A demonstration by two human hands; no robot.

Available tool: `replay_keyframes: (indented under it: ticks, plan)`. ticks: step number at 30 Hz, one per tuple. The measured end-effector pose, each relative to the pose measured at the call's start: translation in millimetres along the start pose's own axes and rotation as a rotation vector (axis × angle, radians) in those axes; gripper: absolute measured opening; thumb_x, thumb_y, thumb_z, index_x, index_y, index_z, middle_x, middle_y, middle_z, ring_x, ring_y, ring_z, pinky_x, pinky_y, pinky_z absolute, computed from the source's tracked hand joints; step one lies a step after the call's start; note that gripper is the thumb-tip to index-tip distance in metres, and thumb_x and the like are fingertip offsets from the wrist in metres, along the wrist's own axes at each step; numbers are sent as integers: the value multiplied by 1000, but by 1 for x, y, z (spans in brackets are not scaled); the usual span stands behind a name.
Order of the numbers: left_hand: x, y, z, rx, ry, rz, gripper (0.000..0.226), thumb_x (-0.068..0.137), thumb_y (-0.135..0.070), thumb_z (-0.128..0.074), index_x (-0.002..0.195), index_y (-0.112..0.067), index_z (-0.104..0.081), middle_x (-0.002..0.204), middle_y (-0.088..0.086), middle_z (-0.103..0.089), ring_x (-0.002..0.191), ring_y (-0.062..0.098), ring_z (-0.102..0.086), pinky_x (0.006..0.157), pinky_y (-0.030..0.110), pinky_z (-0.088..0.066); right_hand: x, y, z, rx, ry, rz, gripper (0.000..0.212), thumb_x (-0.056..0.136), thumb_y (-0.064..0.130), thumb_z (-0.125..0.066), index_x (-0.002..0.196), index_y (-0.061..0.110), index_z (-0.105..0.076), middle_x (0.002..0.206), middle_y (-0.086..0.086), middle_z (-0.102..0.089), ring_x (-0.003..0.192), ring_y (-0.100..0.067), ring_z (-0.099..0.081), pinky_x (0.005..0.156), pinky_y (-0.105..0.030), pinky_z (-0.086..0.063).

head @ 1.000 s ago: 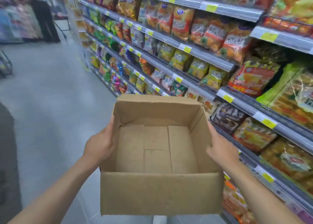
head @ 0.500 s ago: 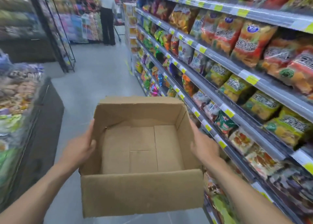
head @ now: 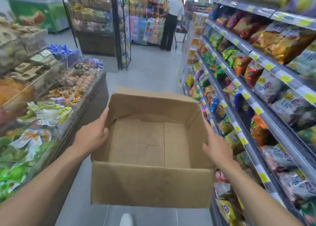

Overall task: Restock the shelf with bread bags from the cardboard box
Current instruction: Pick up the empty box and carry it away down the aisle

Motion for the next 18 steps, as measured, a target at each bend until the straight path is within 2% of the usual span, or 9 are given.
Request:
replay_keyframes:
  ticks: [9,12,14,18]
  plan:
    - [192,35,14,-25,-29,-24,83,95,-15,-49,161,-31,-1,60,-4,-51,50,19,-49,45,32,-32,193,83,-4,-4,-31,15,98,90,19,-60,154,51,7,64,3,-60,50,-18,-55,40,-28,-38]
    - [251,34,9,-16,-49,-33,84,94,-14,-49,161,-32,-1,64,-3,-51,49,16,-45,45,31,-28,250,94,-8,2,-26,18,100,89,17,-61,154,50,8,67,1,-60,50,-18,-56,40,-29,-38]
    - [296,36,-1,-9,-46,-45,83,94,-15,-48,161,-30,-1,73,-1,-51,52,18,-44,48,33,-30,293,98,-15,17,-34,16,101,89,17,-61,153,51,9,67,1,-59,51,-19,-56,41,-29,-38]
    - [389,33,-24,-13,-55,-53,82,95,-17,-48,161,-30,-1,83,0,-55,62,23,-50,54,36,-43,391,103,-30,52,-38,28,103,89,14,-60,153,50,10,56,2,-55,44,-18,-53,38,-29,-34]
Point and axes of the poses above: each hand's wrist, its own x-axis towards the middle knuckle, its own z-axis out of the back of the hand, y = z × x, the point moved 3 cm from there along x, towards the middle knuckle
